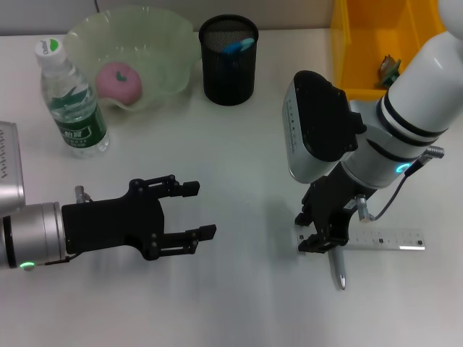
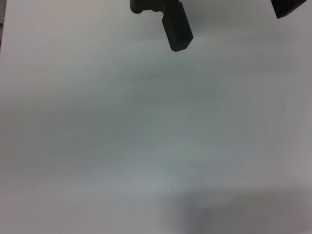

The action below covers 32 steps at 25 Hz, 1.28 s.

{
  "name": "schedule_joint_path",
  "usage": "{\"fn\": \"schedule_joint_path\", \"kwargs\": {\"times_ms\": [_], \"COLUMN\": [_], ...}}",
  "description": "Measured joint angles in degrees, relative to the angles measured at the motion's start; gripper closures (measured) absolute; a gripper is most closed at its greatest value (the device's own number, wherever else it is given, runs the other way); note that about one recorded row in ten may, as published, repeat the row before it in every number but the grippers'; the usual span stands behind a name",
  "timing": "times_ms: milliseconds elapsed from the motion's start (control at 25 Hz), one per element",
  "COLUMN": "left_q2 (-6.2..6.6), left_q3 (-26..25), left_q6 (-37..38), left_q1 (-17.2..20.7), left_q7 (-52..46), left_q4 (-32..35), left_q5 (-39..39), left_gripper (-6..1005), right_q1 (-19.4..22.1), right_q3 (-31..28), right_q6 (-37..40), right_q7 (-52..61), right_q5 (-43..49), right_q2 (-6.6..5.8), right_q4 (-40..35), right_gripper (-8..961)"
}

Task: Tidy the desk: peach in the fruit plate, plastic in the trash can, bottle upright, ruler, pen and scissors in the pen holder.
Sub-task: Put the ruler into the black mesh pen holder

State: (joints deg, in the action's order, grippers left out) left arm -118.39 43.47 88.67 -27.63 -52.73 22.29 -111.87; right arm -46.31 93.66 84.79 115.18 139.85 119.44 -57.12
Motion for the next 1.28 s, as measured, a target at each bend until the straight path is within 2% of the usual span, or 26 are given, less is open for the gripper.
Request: {"fn": "schedule_joint_path", "kwargs": {"times_ms": [360,480,560,600,640,720,760,880,1080,1280], "left_q2": [0.06,0.12,0.18,0.18,0.18,0.19,0.19,0.13,0.02,-0.07], "left_q3": [-0.1,-0.1,-0.1,-0.1,-0.2,-0.2,-0.2,-0.2,-0.1,-0.1], "left_q6": [0.4,0.9,1.4,1.4,1.4,1.6,1.7,2.0,2.1,2.6], "left_q1": [-0.1,-0.1,-0.1,-0.1,-0.1,0.0,0.0,0.0,-0.2,-0.3], "left_q7": [-0.1,-0.5,-0.7,-0.7,-0.7,-0.8,-0.8,-0.8,-0.8,-0.8], "left_q4": [0.0,0.0,0.0,0.0,0.0,0.0,0.0,0.0,-0.3,-0.5], "left_q5": [0.9,1.5,2.1,2.1,2.4,2.7,2.8,3.1,3.5,4.6], "left_gripper": [242,242,242,242,242,242,242,242,242,242], "right_q1": [0.2,0.4,1.0,1.0,1.4,2.1,2.9,4.1,5.4,5.8], "right_q3": [-1.8,-6.5,-14.2,-14.2,-16.8,-22.0,-26.9,-32.6,-34.3,-34.5], "right_q6": [0.0,1.1,2.7,2.7,2.8,2.2,0.6,-4.0,-10.7,-18.4], "right_q7": [0.2,0.3,0.3,0.3,0.3,-0.2,-1.4,-6.3,-14.2,-26.7], "right_q5": [-0.3,-0.4,-2.0,-2.0,-3.2,-6.2,-9.6,-16.7,-25.9,-41.2], "right_q2": [-0.01,-0.01,-0.06,-0.06,-0.13,-0.28,-0.34,-0.36,-0.36,-0.35], "right_q4": [-1.5,-3.1,-6.1,-6.1,-7.2,-9.0,-10.0,-9.6,-7.9,-2.6], "right_gripper": [574,573,573,573,573,573,574,574,574,573]}}
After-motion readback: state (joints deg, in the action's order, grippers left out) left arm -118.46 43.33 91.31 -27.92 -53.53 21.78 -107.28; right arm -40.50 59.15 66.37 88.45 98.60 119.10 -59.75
